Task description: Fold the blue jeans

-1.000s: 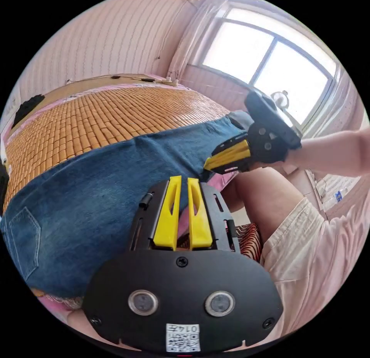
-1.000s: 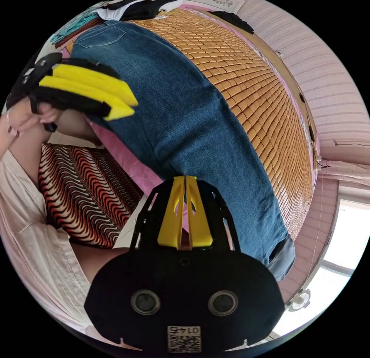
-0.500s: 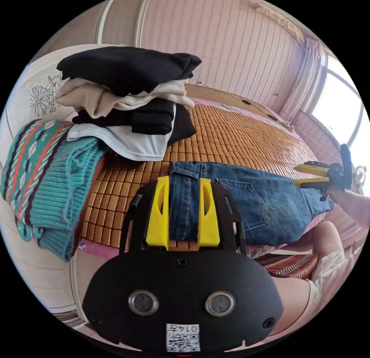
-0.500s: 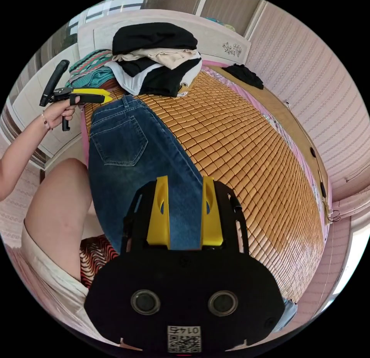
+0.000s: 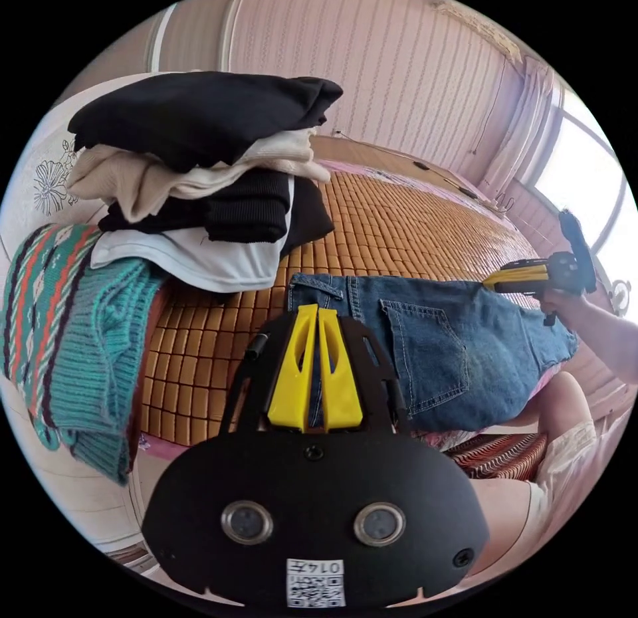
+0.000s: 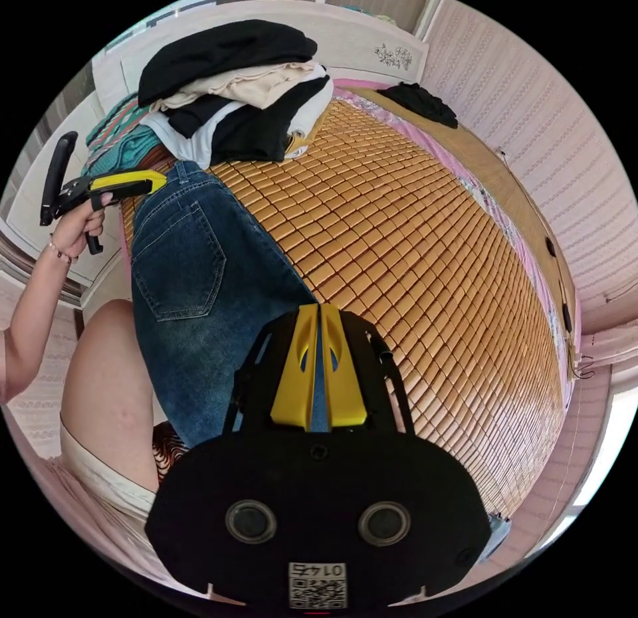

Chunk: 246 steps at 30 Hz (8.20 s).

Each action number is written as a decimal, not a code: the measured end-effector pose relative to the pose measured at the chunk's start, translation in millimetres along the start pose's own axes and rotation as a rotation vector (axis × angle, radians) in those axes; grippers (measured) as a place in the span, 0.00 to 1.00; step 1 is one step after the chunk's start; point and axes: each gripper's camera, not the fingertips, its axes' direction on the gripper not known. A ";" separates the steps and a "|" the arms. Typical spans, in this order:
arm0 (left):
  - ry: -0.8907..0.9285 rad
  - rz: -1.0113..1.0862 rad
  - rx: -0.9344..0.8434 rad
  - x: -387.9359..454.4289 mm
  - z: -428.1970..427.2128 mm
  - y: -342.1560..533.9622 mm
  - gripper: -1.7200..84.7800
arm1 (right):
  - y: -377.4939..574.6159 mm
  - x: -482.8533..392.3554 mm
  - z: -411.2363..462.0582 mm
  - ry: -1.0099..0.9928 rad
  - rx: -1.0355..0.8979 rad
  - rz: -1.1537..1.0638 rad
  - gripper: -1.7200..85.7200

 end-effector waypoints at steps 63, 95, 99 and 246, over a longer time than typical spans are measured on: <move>0.270 0.971 -0.439 683.1 180.1 236.8 0.01 | 250.2 277.9 -24.6 0.088 -0.190 0.041 0.01; -0.055 0.303 -0.561 492.4 169.5 175.6 0.01 | 969.1 443.5 -232.3 -0.199 0.940 1.518 0.05; -0.004 0.426 -0.557 526.5 171.6 172.7 0.01 | 946.9 454.7 -299.1 -0.106 1.063 1.364 0.05; 0.191 0.808 -0.405 644.5 173.2 207.9 0.03 | 259.9 204.4 -99.8 -0.124 -0.046 0.112 0.02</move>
